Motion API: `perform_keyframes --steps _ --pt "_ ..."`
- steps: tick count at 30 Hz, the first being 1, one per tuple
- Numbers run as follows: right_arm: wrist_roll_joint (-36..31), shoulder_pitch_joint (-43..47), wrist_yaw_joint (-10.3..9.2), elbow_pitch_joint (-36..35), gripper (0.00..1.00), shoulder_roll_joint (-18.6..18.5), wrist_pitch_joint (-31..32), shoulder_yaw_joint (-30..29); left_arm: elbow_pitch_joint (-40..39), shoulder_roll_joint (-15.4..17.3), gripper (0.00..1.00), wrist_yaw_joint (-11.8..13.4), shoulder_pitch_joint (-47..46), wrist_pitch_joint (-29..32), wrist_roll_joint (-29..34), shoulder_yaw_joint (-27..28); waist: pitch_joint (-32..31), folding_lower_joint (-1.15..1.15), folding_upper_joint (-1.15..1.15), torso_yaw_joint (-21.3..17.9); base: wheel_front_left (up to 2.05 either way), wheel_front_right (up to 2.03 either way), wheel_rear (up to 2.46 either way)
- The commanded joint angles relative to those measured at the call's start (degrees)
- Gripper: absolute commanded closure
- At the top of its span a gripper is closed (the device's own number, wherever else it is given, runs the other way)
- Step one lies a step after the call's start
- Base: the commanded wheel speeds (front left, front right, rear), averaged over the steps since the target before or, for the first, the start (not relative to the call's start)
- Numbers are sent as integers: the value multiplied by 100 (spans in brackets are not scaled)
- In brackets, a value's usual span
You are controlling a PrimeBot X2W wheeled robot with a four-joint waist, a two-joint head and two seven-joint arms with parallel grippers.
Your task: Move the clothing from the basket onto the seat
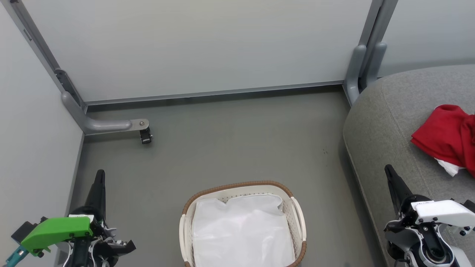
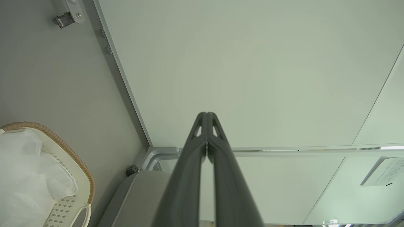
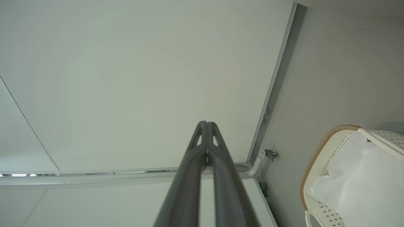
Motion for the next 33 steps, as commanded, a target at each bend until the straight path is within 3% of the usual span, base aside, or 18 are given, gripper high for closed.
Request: perform_keyframes --steps 1,33 --pt "131 63 -2 -39 100 -36 45 -26 -40 42 100 -33 73 46 -134 29 -11 0 0 3 0 0 0" --pt "200 78 -1 -48 100 -36 66 -33 -44 42 100 -33 72 66 -188 31 -27 0 0 5 0 0 0"
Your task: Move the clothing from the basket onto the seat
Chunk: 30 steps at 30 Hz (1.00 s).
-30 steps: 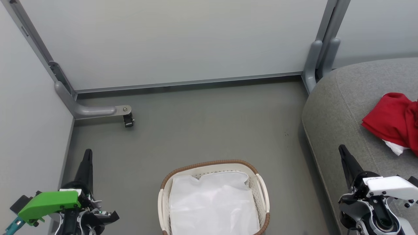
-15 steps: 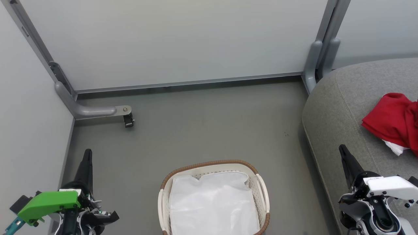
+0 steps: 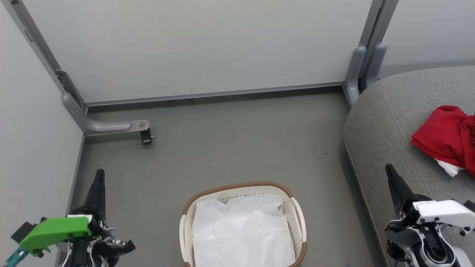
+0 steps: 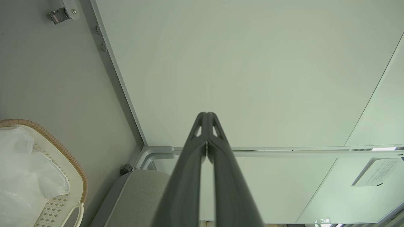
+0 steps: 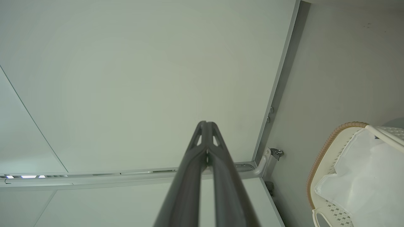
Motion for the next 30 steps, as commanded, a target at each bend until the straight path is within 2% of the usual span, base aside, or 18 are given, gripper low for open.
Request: perform_keyframes --steps 1,30 --pt "23 65 0 -15 100 -34 18 -12 -10 40 100 -31 66 18 -19 15 0 0 0 0 0 0 0" --pt "24 65 0 -15 100 -34 18 -11 -11 40 100 -31 67 18 -19 14 0 0 0 0 0 0 0"
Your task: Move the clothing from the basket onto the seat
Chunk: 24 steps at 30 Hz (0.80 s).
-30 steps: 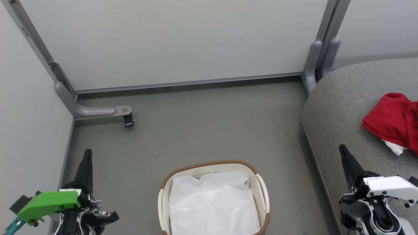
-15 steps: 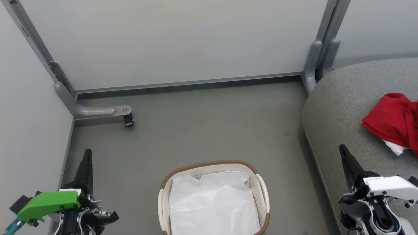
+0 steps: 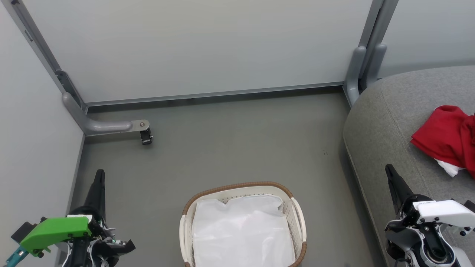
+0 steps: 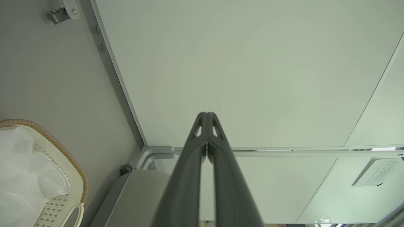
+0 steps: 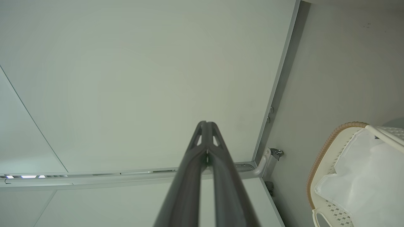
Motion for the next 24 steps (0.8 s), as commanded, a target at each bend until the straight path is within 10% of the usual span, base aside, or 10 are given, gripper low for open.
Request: perform_keyframes --steps 1,24 --pt "23 65 0 -15 100 -34 19 -11 -11 40 100 -31 66 17 -19 14 0 0 0 0 0 0 0" --pt "22 66 0 -15 100 -34 18 -10 -11 40 100 -31 67 18 -20 13 0 0 0 0 0 0 0"
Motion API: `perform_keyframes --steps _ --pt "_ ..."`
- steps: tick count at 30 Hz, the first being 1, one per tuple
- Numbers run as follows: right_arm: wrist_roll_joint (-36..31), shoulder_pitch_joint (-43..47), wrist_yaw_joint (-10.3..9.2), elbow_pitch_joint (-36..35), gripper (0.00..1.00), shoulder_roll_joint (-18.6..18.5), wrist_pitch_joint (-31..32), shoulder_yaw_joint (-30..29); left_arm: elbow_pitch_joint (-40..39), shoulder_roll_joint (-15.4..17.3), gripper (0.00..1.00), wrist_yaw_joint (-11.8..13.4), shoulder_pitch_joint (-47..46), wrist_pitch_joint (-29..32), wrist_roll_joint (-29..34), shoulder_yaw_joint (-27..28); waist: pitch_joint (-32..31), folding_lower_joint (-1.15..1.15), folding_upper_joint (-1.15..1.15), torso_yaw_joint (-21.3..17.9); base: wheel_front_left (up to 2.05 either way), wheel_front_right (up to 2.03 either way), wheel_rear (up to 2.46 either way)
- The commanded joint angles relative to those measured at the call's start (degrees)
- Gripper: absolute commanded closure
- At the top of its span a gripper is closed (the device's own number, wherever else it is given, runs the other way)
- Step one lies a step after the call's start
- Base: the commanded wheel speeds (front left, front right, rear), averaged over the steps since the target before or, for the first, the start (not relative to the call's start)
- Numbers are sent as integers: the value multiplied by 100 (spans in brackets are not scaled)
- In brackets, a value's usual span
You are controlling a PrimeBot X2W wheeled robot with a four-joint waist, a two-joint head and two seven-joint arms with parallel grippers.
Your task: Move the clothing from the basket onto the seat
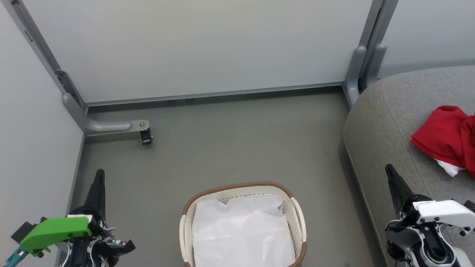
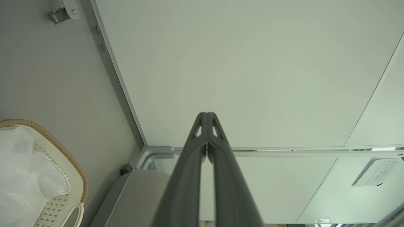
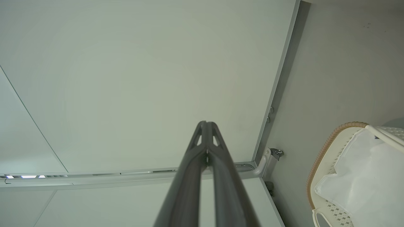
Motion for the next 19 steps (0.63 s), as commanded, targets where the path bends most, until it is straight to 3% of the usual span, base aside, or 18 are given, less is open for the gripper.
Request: perform_keyframes --steps 1,19 --pt "23 66 0 -15 100 -34 18 -10 -9 40 100 -31 67 18 -20 13 0 0 0 0 0 0 0" --pt "23 66 0 -15 100 -34 18 -10 -10 40 100 -31 67 18 -20 13 0 0 0 0 0 0 0"
